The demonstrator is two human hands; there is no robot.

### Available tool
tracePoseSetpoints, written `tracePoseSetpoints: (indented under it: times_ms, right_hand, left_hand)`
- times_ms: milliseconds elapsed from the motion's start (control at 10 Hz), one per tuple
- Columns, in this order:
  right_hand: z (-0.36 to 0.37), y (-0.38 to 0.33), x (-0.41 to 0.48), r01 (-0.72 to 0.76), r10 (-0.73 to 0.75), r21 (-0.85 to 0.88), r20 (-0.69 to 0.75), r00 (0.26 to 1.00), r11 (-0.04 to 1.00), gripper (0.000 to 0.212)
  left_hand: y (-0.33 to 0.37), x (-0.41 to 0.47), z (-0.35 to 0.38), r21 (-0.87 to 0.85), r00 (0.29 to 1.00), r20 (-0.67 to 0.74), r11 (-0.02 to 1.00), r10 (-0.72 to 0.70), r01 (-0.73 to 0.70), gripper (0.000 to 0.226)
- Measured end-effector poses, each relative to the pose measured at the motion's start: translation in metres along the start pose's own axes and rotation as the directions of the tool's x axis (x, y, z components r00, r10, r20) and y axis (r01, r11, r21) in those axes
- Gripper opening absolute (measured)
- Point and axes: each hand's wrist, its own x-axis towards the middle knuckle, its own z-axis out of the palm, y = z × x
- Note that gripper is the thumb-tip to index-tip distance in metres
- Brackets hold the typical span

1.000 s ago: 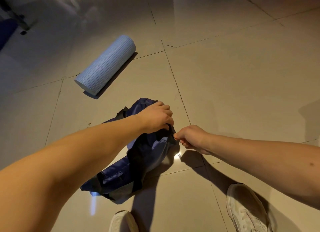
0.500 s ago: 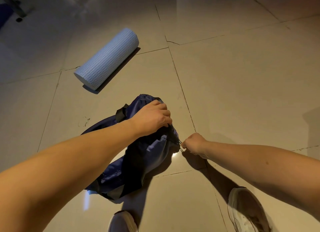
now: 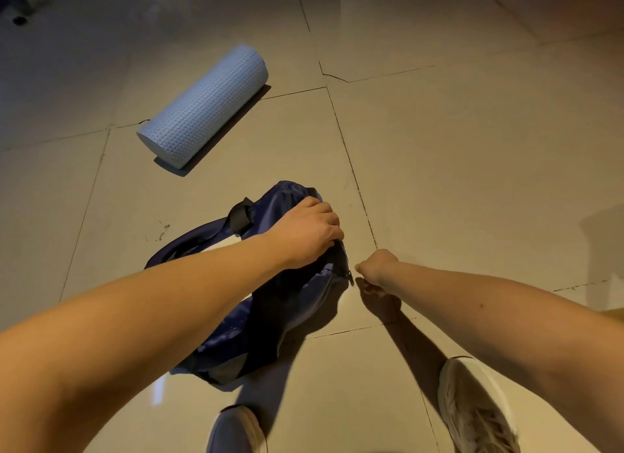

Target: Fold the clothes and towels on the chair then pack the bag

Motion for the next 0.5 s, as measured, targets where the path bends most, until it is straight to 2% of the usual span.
tracePoseSetpoints:
  times_ms: [100,200,300,500]
  right_hand:
    - [-0.011,-0.009,-0.018,-0.023,0.032,0.130,-0.073,0.997,0.991,0.009]
    - [-0.028,-0.016,-0.055,0.016,-0.004,0.167,-0.071,0.997,0.986,0.012]
    - [-0.045,-0.013,-0.101,0.062,-0.052,0.160,-0.069,0.996,0.985,0.013]
    - [-0.080,-0.004,-0.186,0.135,-0.117,0.166,-0.115,0.986,0.977,0.015]
  left_hand:
    - [0.011,0.001,-0.010,0.001,0.996,0.078,0.999,-0.034,0.034,0.033]
    - [0.027,-0.001,-0.028,-0.001,0.984,0.155,0.996,-0.090,0.091,0.034]
    - [0.044,-0.003,-0.051,0.017,0.971,0.210,0.993,-0.118,0.117,0.033]
    - [0.079,-0.003,-0.105,-0.052,0.932,0.247,0.956,-0.267,0.288,0.030]
